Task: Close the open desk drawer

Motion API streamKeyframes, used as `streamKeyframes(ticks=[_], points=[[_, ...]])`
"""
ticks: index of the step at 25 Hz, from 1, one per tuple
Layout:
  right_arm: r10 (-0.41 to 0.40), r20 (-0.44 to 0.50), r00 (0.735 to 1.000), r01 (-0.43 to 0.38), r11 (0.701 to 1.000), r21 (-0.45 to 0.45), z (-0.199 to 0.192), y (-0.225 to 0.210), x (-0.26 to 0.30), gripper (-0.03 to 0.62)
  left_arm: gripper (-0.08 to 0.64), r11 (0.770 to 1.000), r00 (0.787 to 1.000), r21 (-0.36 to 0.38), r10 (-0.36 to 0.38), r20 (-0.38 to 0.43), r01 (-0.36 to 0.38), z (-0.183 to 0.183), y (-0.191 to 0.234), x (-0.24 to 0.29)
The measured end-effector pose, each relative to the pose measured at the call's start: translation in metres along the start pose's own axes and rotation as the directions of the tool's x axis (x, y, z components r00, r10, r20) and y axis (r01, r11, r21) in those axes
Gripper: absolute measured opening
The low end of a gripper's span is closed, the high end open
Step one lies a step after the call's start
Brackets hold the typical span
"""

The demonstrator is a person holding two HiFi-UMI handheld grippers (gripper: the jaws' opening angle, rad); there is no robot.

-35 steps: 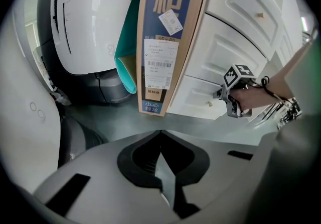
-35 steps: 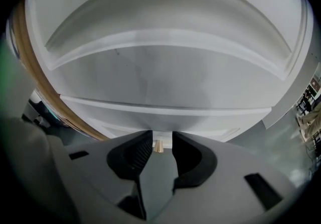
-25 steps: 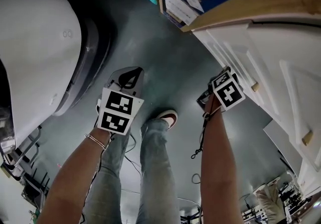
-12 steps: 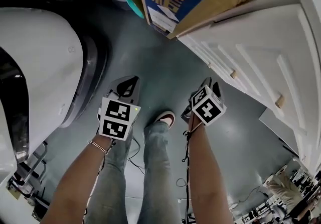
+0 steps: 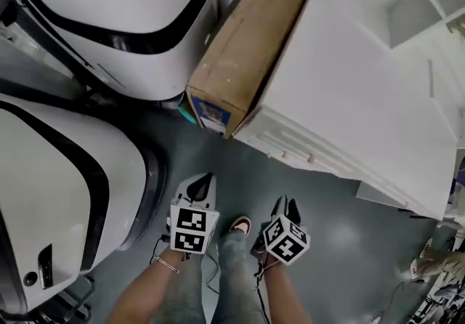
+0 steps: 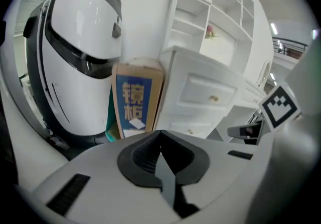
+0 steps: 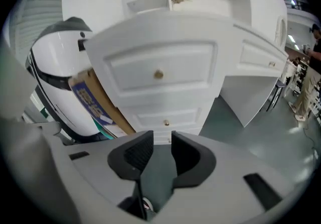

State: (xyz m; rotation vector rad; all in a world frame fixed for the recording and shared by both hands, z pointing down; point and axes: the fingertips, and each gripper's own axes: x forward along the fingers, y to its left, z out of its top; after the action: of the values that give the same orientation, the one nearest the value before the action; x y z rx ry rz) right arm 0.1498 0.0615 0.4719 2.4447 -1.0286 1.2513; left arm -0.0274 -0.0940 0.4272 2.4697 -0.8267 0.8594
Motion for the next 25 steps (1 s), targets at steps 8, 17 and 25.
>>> streamKeyframes(ticks=[8, 17, 25], points=[[0.162, 0.215, 0.963, -0.155, 0.987, -0.051, 0.155, 0.013, -0.173, 0.011, 0.012, 0.996, 0.979, 0.011, -0.093, 0.179, 0.092, 0.167, -0.069, -0.114], [0.147, 0.584, 0.799, -0.133, 0.989, -0.067, 0.296, -0.023, -0.336, 0.009, 0.012, 0.966, 0.877, 0.183, -0.245, 0.413, 0.183, 0.339, -0.144, -0.195], [0.045, 0.693, 0.720, -0.036, 0.999, -0.028, 0.313, -0.072, -0.381, 0.008, 0.012, 0.966, 0.854, 0.155, -0.254, 0.454, 0.205, 0.367, -0.162, -0.208]])
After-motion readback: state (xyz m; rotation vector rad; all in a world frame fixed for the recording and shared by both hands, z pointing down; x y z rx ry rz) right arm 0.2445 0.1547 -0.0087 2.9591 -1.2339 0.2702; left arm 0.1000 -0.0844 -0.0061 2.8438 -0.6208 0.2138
